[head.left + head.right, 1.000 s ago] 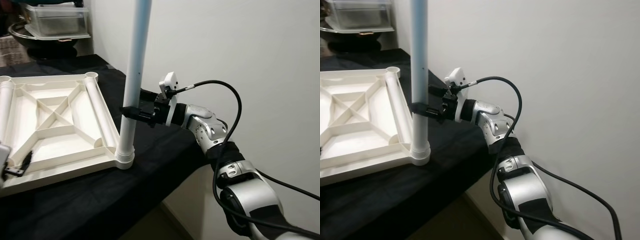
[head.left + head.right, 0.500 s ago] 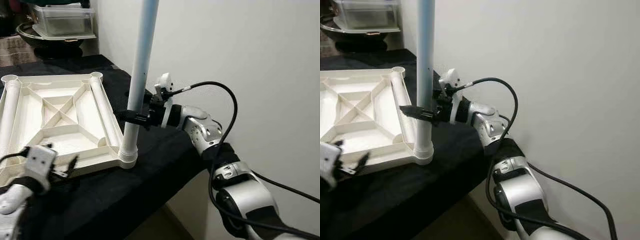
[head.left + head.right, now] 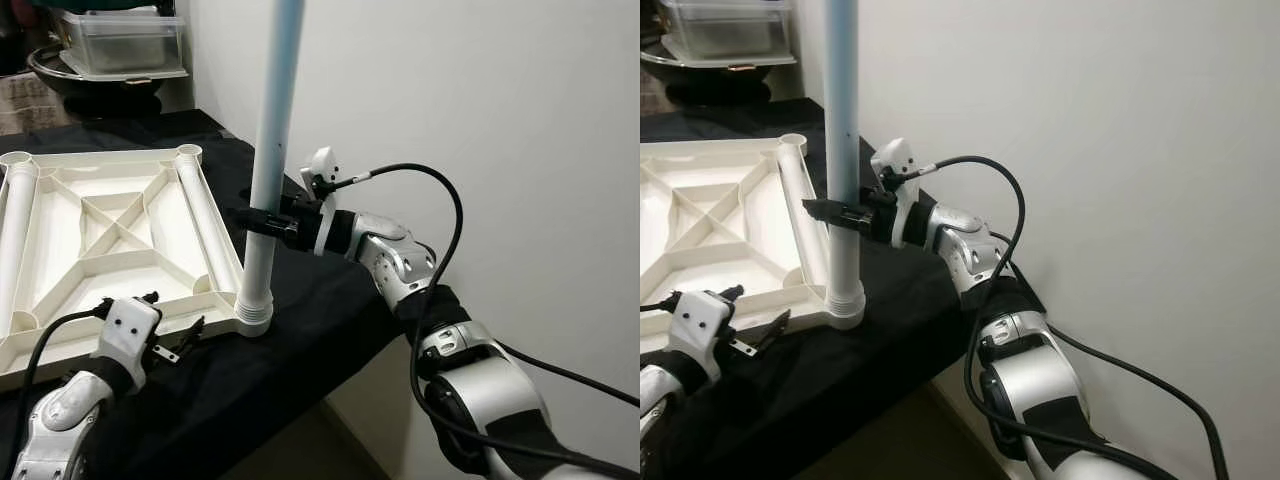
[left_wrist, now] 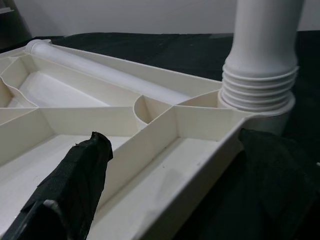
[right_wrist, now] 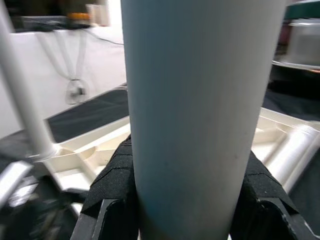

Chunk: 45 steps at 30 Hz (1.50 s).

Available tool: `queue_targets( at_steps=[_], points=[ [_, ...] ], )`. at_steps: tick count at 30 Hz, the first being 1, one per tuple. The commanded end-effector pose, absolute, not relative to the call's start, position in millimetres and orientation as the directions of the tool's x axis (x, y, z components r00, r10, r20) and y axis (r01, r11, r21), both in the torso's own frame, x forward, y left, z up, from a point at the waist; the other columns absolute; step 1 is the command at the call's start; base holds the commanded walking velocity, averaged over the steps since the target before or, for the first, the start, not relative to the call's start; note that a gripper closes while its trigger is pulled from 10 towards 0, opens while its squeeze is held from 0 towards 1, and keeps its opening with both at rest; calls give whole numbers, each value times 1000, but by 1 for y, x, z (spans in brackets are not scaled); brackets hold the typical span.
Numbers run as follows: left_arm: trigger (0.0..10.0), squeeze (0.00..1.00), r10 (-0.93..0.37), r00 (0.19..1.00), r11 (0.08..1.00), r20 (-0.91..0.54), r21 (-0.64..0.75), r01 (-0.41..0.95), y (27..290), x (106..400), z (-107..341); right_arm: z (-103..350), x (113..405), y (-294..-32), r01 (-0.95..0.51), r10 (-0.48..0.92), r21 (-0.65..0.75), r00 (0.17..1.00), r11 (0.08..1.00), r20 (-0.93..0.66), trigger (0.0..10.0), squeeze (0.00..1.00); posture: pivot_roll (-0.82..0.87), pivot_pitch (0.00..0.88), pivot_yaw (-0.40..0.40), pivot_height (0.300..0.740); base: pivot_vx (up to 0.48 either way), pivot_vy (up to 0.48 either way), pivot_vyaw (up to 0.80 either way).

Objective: Building children table

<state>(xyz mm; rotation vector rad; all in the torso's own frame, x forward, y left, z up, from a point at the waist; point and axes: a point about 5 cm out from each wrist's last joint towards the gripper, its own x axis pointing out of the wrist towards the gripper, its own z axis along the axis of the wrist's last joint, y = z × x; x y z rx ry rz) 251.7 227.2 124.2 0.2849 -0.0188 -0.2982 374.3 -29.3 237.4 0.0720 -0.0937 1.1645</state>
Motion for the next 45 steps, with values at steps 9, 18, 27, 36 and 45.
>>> queue_targets(
  at_steps=[9,18,27,36,45],
  points=[
    [10000,0,-296,955,923,-15,251,290,212,259,123,181,398,-66,-350,364,104,909,931,-203,0,0,55,0,-117,740,0,0,0],
    [10000,0,-289,957,929,-12,240,283,207,261,122,172,387,-44,-234,257,118,932,965,-257,0,0,54,0,-122,740,0,0,0],
    [10000,0,-276,961,933,-14,237,272,208,261,121,179,387,-37,-209,233,118,936,971,-263,10000,0,54,0,-125,740,0,0,0],
    [10000,0,-277,961,933,-17,236,273,207,261,121,193,387,-43,-181,202,117,958,976,-206,10000,0,45,0,-122,740,0,0,0],
    [10000,0,-280,960,932,-18,236,276,207,262,121,202,384,-41,-191,210,120,961,974,-178,10000,0,44,0,-121,740,0,0,0]
  ],
)
